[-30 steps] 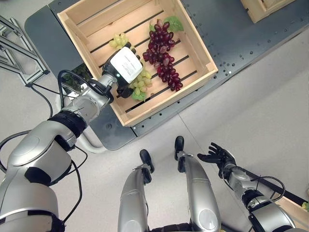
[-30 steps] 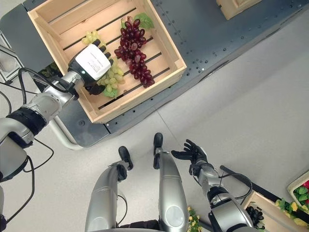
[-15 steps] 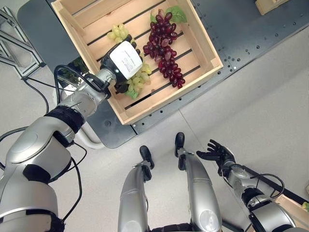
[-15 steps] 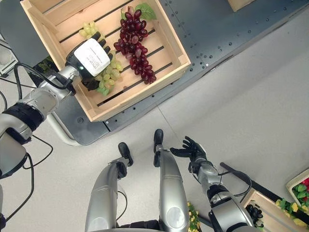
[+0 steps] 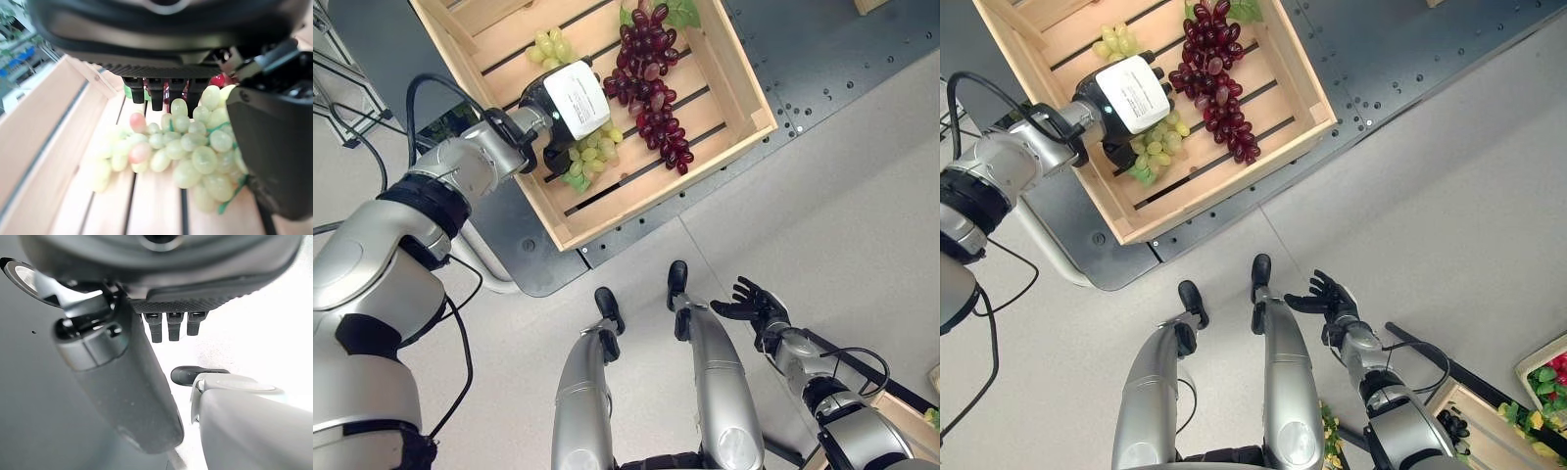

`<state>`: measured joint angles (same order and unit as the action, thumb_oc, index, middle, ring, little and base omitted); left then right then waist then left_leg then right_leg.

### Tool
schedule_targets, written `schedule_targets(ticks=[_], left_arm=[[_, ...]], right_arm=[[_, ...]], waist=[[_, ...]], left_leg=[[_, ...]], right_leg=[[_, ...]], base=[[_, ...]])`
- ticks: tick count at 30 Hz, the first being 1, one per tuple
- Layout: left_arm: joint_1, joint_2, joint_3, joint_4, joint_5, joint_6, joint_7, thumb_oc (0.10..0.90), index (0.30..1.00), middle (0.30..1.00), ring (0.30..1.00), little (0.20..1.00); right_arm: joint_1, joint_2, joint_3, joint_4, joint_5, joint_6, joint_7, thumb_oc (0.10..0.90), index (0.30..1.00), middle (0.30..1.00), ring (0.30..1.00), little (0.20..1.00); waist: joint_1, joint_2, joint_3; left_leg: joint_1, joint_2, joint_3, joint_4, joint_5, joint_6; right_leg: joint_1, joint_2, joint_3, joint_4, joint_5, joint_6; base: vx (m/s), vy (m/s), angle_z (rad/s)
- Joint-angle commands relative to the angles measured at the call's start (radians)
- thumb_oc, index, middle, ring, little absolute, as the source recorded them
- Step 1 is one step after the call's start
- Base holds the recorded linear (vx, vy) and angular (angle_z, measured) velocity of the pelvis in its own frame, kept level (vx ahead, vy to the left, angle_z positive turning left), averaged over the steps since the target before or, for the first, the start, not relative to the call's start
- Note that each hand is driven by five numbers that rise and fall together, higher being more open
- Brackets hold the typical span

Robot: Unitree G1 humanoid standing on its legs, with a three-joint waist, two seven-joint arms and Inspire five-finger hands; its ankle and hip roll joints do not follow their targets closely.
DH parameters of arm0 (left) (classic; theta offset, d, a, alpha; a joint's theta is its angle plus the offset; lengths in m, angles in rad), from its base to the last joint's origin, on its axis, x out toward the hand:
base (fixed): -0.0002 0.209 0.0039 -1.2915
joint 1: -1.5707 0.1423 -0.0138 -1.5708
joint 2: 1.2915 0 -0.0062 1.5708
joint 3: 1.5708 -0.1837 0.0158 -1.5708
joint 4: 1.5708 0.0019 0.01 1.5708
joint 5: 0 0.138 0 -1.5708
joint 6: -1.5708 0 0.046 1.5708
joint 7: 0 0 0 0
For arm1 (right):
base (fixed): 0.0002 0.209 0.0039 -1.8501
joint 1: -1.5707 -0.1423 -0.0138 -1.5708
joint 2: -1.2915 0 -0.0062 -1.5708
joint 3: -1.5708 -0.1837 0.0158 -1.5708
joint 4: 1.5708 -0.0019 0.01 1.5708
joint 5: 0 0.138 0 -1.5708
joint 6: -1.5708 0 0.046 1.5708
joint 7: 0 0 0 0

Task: Pick up the fruits from the basket on one side to the basket on the other side

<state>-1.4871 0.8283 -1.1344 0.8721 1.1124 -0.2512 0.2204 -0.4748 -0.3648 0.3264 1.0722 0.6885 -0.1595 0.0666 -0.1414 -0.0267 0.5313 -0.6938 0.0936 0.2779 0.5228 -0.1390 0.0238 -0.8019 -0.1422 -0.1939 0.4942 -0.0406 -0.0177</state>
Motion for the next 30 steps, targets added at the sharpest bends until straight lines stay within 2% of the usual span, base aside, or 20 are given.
schedule_targets(ticks=[1,4,6,7,8,9,16,19,21,24,25,27,28,30], left_arm=[[-0.009,0.046,-0.035,-0.006,-0.077,-0.049,-0.124,0.8,0.9,0.9,0.9,0.9],[-0.018,0.038,-0.049,0.012,-0.111,-0.023,-0.2,0.8,0.9,0.9,0.9,0.9],[-0.012,0.039,-0.051,0.016,-0.115,0.026,-0.224,0.8,0.9,0.9,0.9,0.9],[-0.01,0.038,-0.05,0.017,-0.114,0.033,-0.226,0.696,0.745,0.745,0.745,0.745],[-0.007,0.035,-0.047,0.021,-0.105,0.041,-0.221,0.444,0.366,0.366,0.366,0.366],[-0.001,0.03,-0.043,0.029,-0.101,0.048,-0.211,0.4,0.3,0.3,0.3,0.3],[0.009,0.027,-0.023,0.057,-0.051,0.043,-0.085,0.4,0.3,0.3,0.3,0.3],[0.01,0.039,-0.012,0.05,-0.015,0.015,0.033,0.4,0.3,0.3,0.3,0.3],[0.009,0.04,-0.011,0.049,-0.01,0.01,0.049,0.4,0.3,0.3,0.3,0.3],[0.007,0.052,-0.001,0.039,0.003,-0.039,0.209,0.4,0.3,0.3,0.3,0.3],[0.008,0.061,0.006,0.035,-0.04,-0.056,0.263,0.4,0.3,0.3,0.3,0.3],[0.026,0.065,0.015,0.031,-0.128,-0.06,0.281,0.4,0.3,0.3,0.3,0.3],[0.026,0.071,0.03,0.029,-0.212,-0.055,0.296,0.4,0.3,0.3,0.3,0.3],[0.068,0.071,0.073,0.026,-0.415,-0.041,0.318,0.4,0.3,0.3,0.3,0.3]], right_arm=[[0.008,-0.077,-0.027,-0.032,0.08,-0.054,0.02,0.8,0.9,0.9,0.9,0.9],[-0.001,-0.086,-0.036,-0.048,0.116,-0.062,0.018,0.8,0.9,0.9,0.9,0.9],[0.002,-0.089,-0.04,-0.063,0.131,-0.066,0.011,0.8,0.9,0.9,0.9,0.9],[0.002,-0.09,-0.04,-0.066,0.134,-0.065,0.009,0.8,0.9,0.9,0.9,0.9],[0.004,-0.093,-0.043,-0.074,0.144,-0.062,0.006,0.8,0.9,0.9,0.9,0.9],[0.007,-0.093,-0.043,-0.079,0.152,-0.064,0.0,0.8,0.9,0.9,0.9,0.9],[0.019,-0.091,-0.053,-0.088,0.18,-0.085,0.009,0.8,0.9,0.9,0.9,0.9],[0.028,-0.09,-0.059,-0.097,0.181,-0.089,0.006,0.8,0.9,0.9,0.9,0.9],[0.029,-0.091,-0.06,-0.098,0.181,-0.089,0.007,0.8,0.9,0.9,0.9,0.9],[0.042,-0.088,-0.07,-0.095,0.19,-0.091,0.017,0.8,0.9,0.9,0.9,0.9],[0.048,-0.086,-0.072,-0.091,0.189,-0.097,0.024,0.8,0.9,0.9,0.9,0.9],[0.066,-0.082,-0.073,-0.089,0.189,-0.098,0.027,0.8,0.9,0.9,0.9,0.9],[0.058,-0.083,-0.077,-0.085,0.186,-0.096,0.03,0.8,0.9,0.9,0.9,0.9],[0.075,-0.081,-0.077,-0.089,0.18,-0.095,0.033,0.8,0.9,0.9,0.9,0.9]], waist=[[-0.016,0.027,-0.011],[-0.021,0.018,-0.011],[-0.022,0.013,-0.011],[-0.022,0.012,-0.011],[-0.024,0.009,-0.011],[-0.024,0.007,-0.011],[-0.025,0.008,-0.011],[-0.022,0.015,-0.011],[-0.022,0.016,-0.011],[-0.019,0.024,-0.011],[-0.017,0.026,-0.011],[-0.014,0.028,-0.011],[-0.012,0.026,-0.011],[-0.006,0.027,-0.011]], left_leg=[[-0.045,0.034,0.033,-0.005,0.008,-0.036],[-0.07,0.036,0.033,-0.003,0.01,-0.037],[-0.085,0.036,0.03,-0.001,0.011,-0.038],[-0.087,0.036,0.03,-0.001,0.011,-0.038],[-0.093,0.036,0.029,0.002,0.01,-0.036],[-0.1,0.036,0.027,0.006,0.009,-0.035],[-0.097,0.032,0.019,0.014,0.005,-0.033],[-0.075,0.025,0.018,0.009,0.003,-0.033],[-0.072,0.024,0.018,0.008,0.003,-0.033],[-0.033,0.016,0.022,-0.002,-0.001,-0.03],[-0.016,0.016,0.026,-0.004,-0.004,-0.028],[0.026,0.013,0.016,-0.006,-0.022,-0.036],[0.023,0.011,0.026,-0.009,-0.007,-0.026],[0.082,0.008,0.016,-0.014,-0.027,-0.033]], right_leg=[[0.009,-0.001,0.014,-0.052,0.008,0.082],[-0.014,0.004,0.018,-0.057,0.013,0.082],[-0.027,0.007,0.02,-0.057,0.014,0.082],[-0.029,0.008,0.021,-0.056,0.014,0.082],[-0.035,0.01,0.024,-0.051,0.012,0.081],[-0.04,0.012,0.027,-0.047,0.012,0.08],[-0.035,0.016,0.036,-0.042,0.01,0.08],[-0.014,0.015,0.035,-0.05,0.01,0.082],[-0.01,0.015,0.035,-0.052,0.011,0.082],[0.025,0.015,0.036,-0.06,0.008,0.084],[0.042,0.014,0.035,-0.063,0.007,0.085],[0.082,0.015,0.037,-0.059,-0.011,0.095],[0.077,0.015,0.036,-0.065,0.005,0.087],[0.132,0.016,0.04,-0.064,-0.015,0.096]], base=[[0.0,0.0,0.0],[-0.01,0.004,0.02],[-0.01,0.009,0.02],[0.0,0.0,0.0],[0.0,0.0,0.0],[-0.03,-0.009,0.0],[0.0,0.0,0.0],[0.0,0.0,0.0],[0.0,0.0,0.0],[-0.01,0.006,0.01],[-0.04,0.018,0.02],[0.0,0.0,0.0],[0.03,0.031,0.01],[0.0,0.0,0.0]])
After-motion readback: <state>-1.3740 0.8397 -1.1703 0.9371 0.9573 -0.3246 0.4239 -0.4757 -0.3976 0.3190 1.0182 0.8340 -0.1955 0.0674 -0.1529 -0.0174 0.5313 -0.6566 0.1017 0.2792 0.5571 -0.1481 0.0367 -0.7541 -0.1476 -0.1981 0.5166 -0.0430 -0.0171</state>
